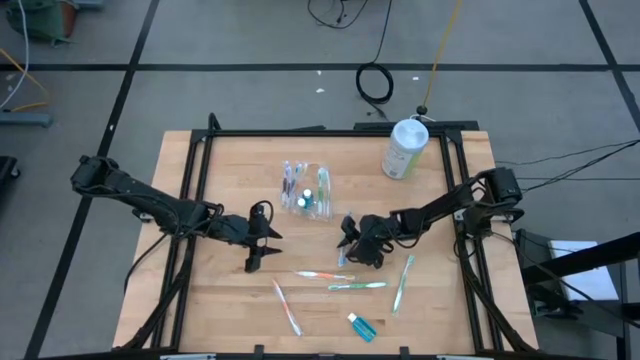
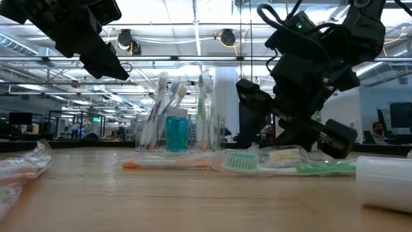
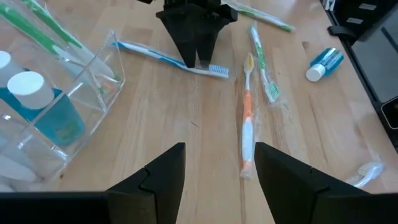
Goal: Pick & Place toothbrushing station
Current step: Put the blue toothbrush into the transparent organizer
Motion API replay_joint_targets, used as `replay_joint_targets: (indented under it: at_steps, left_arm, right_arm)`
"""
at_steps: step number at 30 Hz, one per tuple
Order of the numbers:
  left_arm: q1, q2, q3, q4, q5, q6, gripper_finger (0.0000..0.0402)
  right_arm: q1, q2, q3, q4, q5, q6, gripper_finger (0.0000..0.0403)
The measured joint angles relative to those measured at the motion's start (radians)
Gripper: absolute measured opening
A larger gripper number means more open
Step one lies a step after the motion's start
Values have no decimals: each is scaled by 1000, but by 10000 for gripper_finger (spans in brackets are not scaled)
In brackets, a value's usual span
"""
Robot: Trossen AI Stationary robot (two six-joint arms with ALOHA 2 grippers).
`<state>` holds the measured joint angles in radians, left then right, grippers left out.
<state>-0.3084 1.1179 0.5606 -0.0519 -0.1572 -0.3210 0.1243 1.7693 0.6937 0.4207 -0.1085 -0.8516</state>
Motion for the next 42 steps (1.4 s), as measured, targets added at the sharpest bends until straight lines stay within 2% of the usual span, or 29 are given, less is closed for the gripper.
replay_joint_targets:
  at_steps: [11,13,18,24,30,36,42]
  left_arm:
    - [0,0,0,-1,0,1,198]
    - [0,0,0,-2,0,0,198]
    - [0,0,0,-2,0,1,198]
    - [0,0,0,-1,0,4,198]
    - [-1,0,0,-2,0,3,198]
    - [-2,0,0,-2,1,3,198]
    - [-2,0,0,-5,1,3,198]
  right_arm:
    - [2,10,-2,14,-2,58,22]
    - [2,11,-3,27,-1,78,6]
    - [7,5,-3,52,7,136,8]
    - [19,-86,-6,120,12,218,3]
    - [12,-196,-5,386,78,329,1]
    - [-50,-208,-3,746,85,534,1]
    - [-123,-206,-3,798,84,604,1]
